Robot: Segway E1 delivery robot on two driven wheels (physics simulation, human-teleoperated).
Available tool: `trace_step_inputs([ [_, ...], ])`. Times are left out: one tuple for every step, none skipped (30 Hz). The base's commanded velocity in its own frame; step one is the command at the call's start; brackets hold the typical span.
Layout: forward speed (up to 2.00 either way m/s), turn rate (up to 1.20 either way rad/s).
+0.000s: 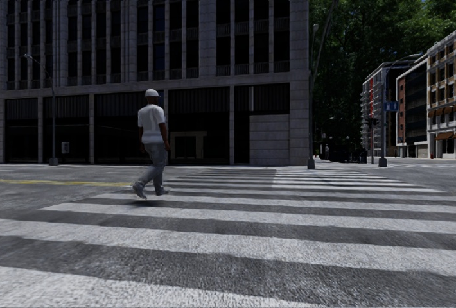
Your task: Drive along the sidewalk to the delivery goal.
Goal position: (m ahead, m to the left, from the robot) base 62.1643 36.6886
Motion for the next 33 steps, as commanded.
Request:
trace_step_inputs([
  [1.47,0.0],
  [1.47,0.0],
  [1.47,0.0],
  [1.51,0.0],
  [1.51,0.0],
  [2.0,0.0],
  [2.0,0.0],
  [2.0,0.0],
  [2.0,0.0],
  [2.0,0.0],
  [2.0,0.0],
  [2.0,0.0],
  [2.0,0.0],
  [2.0,0.0],
  [2.0,0.0],
  [2.0,0.0],
  [2.0,0.0],
  [2.0,0.0],
  [2.0,0.0],
  [2.0,0.0],
  [2.0,0.0],
  [2.0,0.0],
  [2.0,0.0],
  [2.0,0.0],
  [2.0,0.0],
  [2.0,0.0],
  [2.0,0.0],
  [2.0,0.0],
  [2.0,0.0],
  [2.0,0.0],
  [2.0,0.01],
  [2.0,0.17],
  [2.0,0.25],
])
